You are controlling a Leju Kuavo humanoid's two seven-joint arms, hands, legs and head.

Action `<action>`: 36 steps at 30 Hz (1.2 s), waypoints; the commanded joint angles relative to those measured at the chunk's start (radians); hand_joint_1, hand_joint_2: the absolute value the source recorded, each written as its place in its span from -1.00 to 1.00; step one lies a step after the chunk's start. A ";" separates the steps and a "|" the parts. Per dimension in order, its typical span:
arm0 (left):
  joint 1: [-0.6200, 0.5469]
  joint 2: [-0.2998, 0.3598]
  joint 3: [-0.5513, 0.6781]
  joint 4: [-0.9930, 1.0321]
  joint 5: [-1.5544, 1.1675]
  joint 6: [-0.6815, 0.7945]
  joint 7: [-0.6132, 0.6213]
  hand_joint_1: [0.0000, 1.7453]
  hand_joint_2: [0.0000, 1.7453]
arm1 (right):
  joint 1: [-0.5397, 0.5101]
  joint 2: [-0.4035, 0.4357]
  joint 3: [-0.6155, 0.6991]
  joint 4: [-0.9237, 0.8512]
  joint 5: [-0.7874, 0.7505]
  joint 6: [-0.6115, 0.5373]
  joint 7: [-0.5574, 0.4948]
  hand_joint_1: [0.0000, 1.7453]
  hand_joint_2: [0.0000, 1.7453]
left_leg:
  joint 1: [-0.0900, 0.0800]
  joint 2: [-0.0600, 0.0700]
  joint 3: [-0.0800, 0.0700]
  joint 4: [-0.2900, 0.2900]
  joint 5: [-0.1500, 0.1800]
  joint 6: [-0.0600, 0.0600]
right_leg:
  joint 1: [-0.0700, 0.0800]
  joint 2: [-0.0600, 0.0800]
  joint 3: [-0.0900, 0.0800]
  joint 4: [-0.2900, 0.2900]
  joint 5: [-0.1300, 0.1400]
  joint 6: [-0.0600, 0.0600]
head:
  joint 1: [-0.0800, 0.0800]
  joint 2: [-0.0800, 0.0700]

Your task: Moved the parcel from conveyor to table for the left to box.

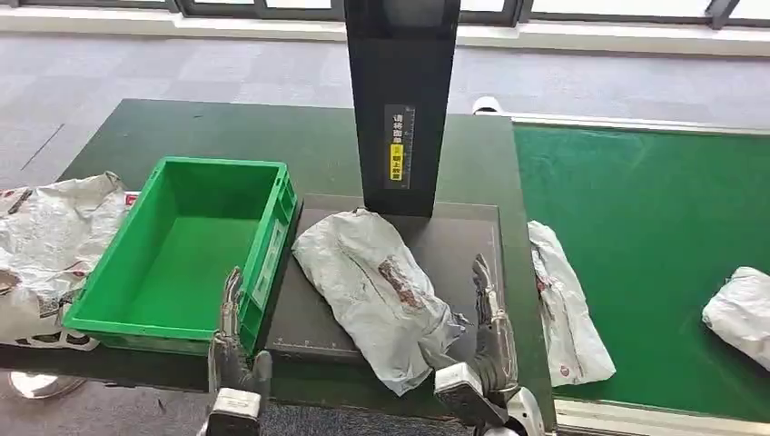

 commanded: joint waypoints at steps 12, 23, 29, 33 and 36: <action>-0.382 -0.062 -0.113 0.771 -0.638 0.140 0.373 -1.00 1.00 | -0.087 -0.059 0.023 -0.055 -0.084 0.018 -0.023 -1.00 1.00 | 0.000 -0.001 0.002 -0.002 0.003 0.001 | 0.000 -0.001 0.003 -0.004 0.004 0.002 | 0.000 0.000; -0.448 -0.086 -0.108 0.952 -0.719 0.023 0.401 -1.00 1.00 | -0.087 -0.025 -0.012 -0.064 -0.050 0.042 -0.023 -1.00 1.00 | 0.001 -0.001 0.002 -0.001 0.003 0.001 | 0.001 -0.001 0.004 -0.003 0.004 0.002 | 0.000 0.000; -0.413 -0.079 -0.059 0.843 -0.628 0.073 0.291 1.00 1.00 | -0.047 -0.010 -0.044 -0.112 -0.029 0.033 -0.023 -1.00 1.00 | 0.000 -0.001 0.002 0.002 0.001 0.003 | -0.001 -0.002 0.009 -0.001 0.002 0.004 | 0.000 0.000; -0.359 -0.073 -0.031 0.715 -0.554 0.064 0.237 1.00 1.00 | -0.044 -0.008 -0.051 -0.110 -0.027 0.030 -0.023 -1.00 1.00 | 0.000 0.000 -0.004 0.000 0.002 0.005 | -0.001 -0.001 0.007 -0.003 0.004 0.005 | 0.000 0.000; -0.324 -0.064 -0.021 0.634 -0.518 0.044 0.217 1.00 1.00 | -0.046 -0.008 -0.052 -0.108 -0.032 0.033 -0.023 -1.00 1.00 | 0.000 0.001 0.006 0.001 0.003 0.004 | -0.001 0.001 0.009 -0.002 0.006 0.004 | 0.000 0.000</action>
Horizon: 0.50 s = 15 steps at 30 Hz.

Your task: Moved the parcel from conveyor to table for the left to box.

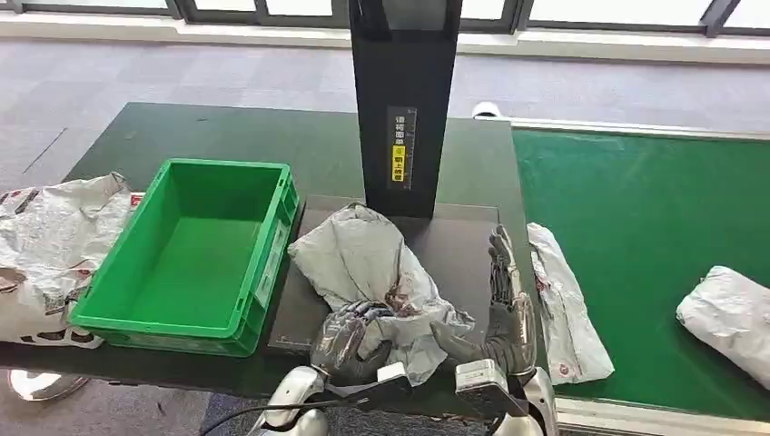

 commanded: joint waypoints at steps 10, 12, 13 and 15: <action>0.220 -0.023 0.110 -0.398 0.092 0.109 -0.127 1.00 1.00 | 0.025 0.018 -0.083 -0.060 0.017 -0.008 0.000 -1.00 1.00 | 0.001 0.002 -0.007 -0.001 0.001 0.000 | 0.001 0.002 -0.008 -0.002 0.001 0.000 | 0.000 0.000; 0.255 -0.009 0.104 -0.490 0.090 0.073 -0.106 1.00 1.00 | 0.031 0.020 -0.086 -0.071 0.020 -0.003 0.000 -1.00 1.00 | 0.001 0.002 -0.009 0.000 0.000 0.000 | 0.001 0.002 -0.010 -0.001 0.000 0.000 | 0.000 0.000; 0.255 -0.009 0.104 -0.490 0.090 0.073 -0.106 1.00 1.00 | 0.031 0.020 -0.086 -0.071 0.020 -0.003 0.000 -1.00 1.00 | 0.001 0.002 -0.010 0.001 0.000 0.000 | 0.001 0.002 -0.010 -0.001 0.000 0.000 | 0.000 0.000; 0.255 -0.009 0.104 -0.490 0.090 0.073 -0.106 1.00 1.00 | 0.031 0.020 -0.086 -0.071 0.020 -0.003 0.000 -1.00 1.00 | 0.001 0.001 -0.010 0.000 0.000 0.000 | 0.001 0.001 -0.010 -0.001 0.000 0.000 | 0.000 0.000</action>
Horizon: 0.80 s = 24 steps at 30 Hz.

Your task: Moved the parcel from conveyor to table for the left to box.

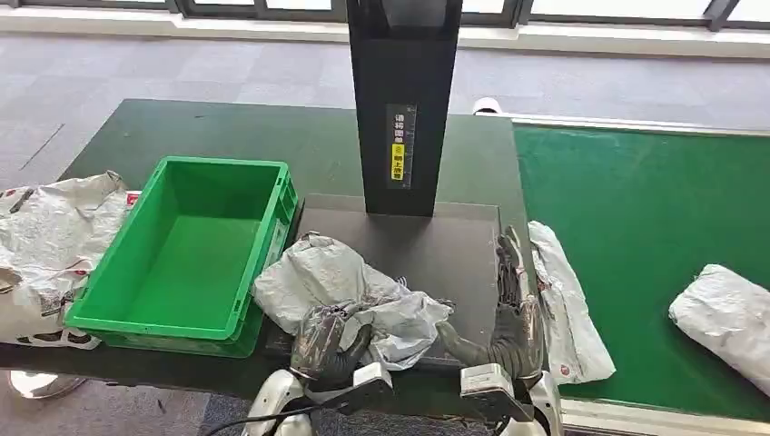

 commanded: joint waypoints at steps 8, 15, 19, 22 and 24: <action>0.402 -0.035 0.109 -0.916 -0.054 0.129 -0.167 1.00 1.00 | 0.040 -0.006 -0.098 -0.068 -0.023 -0.010 0.000 -1.00 1.00 | 0.001 0.005 -0.003 0.002 -0.002 0.000 | 0.002 0.004 -0.004 0.001 0.000 0.000 | 0.000 0.000; 0.385 0.012 0.143 -1.110 0.148 0.129 -0.167 1.00 1.00 | 0.095 -0.052 -0.068 -0.085 -0.061 -0.076 0.000 -1.00 1.00 | 0.001 -0.001 -0.004 0.001 -0.001 0.000 | 0.001 -0.001 -0.003 0.000 -0.001 0.000 | 0.000 0.000; 0.377 0.067 0.202 -1.066 0.310 0.129 -0.167 1.00 1.00 | 0.162 -0.053 -0.064 -0.139 -0.049 -0.087 0.000 -1.00 1.00 | 0.000 0.000 -0.001 -0.001 -0.001 0.000 | 0.000 0.000 -0.001 -0.002 -0.001 0.000 | 0.000 0.000; 0.369 0.107 0.319 -0.917 0.481 0.129 -0.167 1.00 1.00 | 0.194 -0.067 -0.057 -0.158 -0.057 -0.097 0.000 -1.00 1.00 | 0.001 0.000 0.000 -0.004 0.000 -0.001 | 0.001 -0.001 0.001 -0.004 0.000 -0.001 | 0.000 0.000; 0.350 0.129 0.349 -0.843 0.512 0.129 -0.167 1.00 1.00 | 0.201 -0.068 -0.062 -0.164 -0.057 -0.091 0.000 -1.00 1.00 | 0.001 0.000 0.000 -0.004 0.000 0.000 | 0.001 -0.001 0.001 -0.004 0.000 0.000 | 0.000 0.000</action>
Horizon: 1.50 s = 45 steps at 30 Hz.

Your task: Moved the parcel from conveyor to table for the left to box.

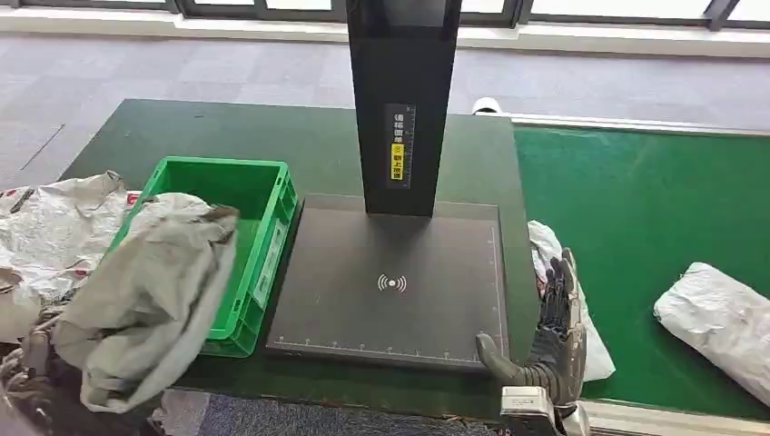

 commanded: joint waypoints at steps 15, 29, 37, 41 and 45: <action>-0.334 0.051 0.542 0.811 0.179 -0.243 0.006 1.00 1.00 | 0.043 -0.122 0.042 -0.016 -0.061 -0.073 0.000 -1.00 1.00 | 0.001 0.002 0.003 -0.004 0.002 0.000 | 0.000 0.001 0.003 -0.004 0.003 -0.002 | 0.000 0.000; -0.351 0.052 0.388 0.685 -0.117 -0.116 0.065 1.00 1.00 | 0.044 -0.123 0.046 -0.005 -0.059 -0.082 0.000 -1.00 1.00 | 0.001 0.000 0.000 -0.001 0.003 -0.001 | 0.001 -0.001 0.001 -0.002 0.003 -0.002 | 0.000 0.000; -0.256 0.058 0.219 0.451 -0.230 -0.089 0.215 -1.00 -1.00 | 0.060 -0.114 0.051 -0.017 -0.048 -0.089 0.000 -1.00 1.00 | 0.001 0.002 0.000 0.000 0.001 0.000 | 0.001 0.001 0.001 -0.002 0.003 -0.001 | 0.000 0.000; -0.230 0.057 0.198 0.431 -0.241 -0.071 0.224 -1.00 -1.00 | 0.061 -0.111 0.052 -0.019 -0.045 -0.090 0.000 -1.00 1.00 | 0.001 0.002 0.001 -0.001 0.001 0.000 | 0.000 0.001 0.001 -0.002 0.002 -0.002 | 0.000 0.000; -0.183 0.073 0.164 0.406 -0.242 -0.032 0.279 -1.00 -1.00 | 0.060 -0.109 0.051 -0.014 -0.047 -0.090 0.000 -1.00 1.00 | 0.001 0.003 0.001 -0.001 0.001 -0.001 | 0.001 0.002 0.001 -0.002 0.002 -0.002 | 0.000 0.000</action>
